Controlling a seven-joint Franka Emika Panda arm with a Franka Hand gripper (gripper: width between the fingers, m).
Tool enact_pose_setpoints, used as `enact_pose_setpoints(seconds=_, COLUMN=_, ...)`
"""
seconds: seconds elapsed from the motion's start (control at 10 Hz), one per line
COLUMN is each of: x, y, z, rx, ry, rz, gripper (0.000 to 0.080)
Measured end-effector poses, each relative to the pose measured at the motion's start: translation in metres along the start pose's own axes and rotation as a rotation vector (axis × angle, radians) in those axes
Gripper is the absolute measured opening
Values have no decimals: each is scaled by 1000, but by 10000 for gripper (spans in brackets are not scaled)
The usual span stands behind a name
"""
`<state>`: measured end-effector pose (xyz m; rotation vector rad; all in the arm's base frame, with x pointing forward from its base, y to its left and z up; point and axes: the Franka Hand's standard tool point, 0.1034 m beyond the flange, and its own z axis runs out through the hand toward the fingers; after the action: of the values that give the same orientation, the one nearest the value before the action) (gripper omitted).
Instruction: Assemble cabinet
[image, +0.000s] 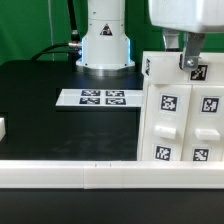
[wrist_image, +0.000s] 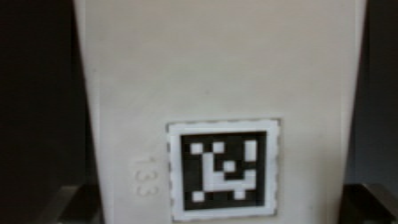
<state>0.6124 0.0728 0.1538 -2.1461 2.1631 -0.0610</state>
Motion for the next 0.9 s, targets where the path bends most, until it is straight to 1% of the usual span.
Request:
enact_pose_setpoints(seconds=0.2, x=-2, y=-1, z=-1, rx=4, ry=-11, rz=168, gripper=563)
enact_pose_setpoints(seconds=0.3, x=-2, y=-1, z=-1, rx=4, ry=-13, rz=207, gripper=563)
enact_pose_setpoints(seconds=0.5, x=-2, y=0, z=-2, rx=0, ry=-22, rz=316, gripper=563)
enact_pose_setpoints(seconds=0.7, x=-3, y=-1, z=-2, rx=1, ry=-27, rz=297, gripper=563)
enact_pose_setpoints(seconds=0.8, x=-3, y=0, z=-2, rx=-1, ry=-30, rz=298, gripper=592)
enact_pose_setpoints(seconds=0.9, x=-5, y=0, z=-1, rx=-3, ry=-35, rz=297, gripper=720)
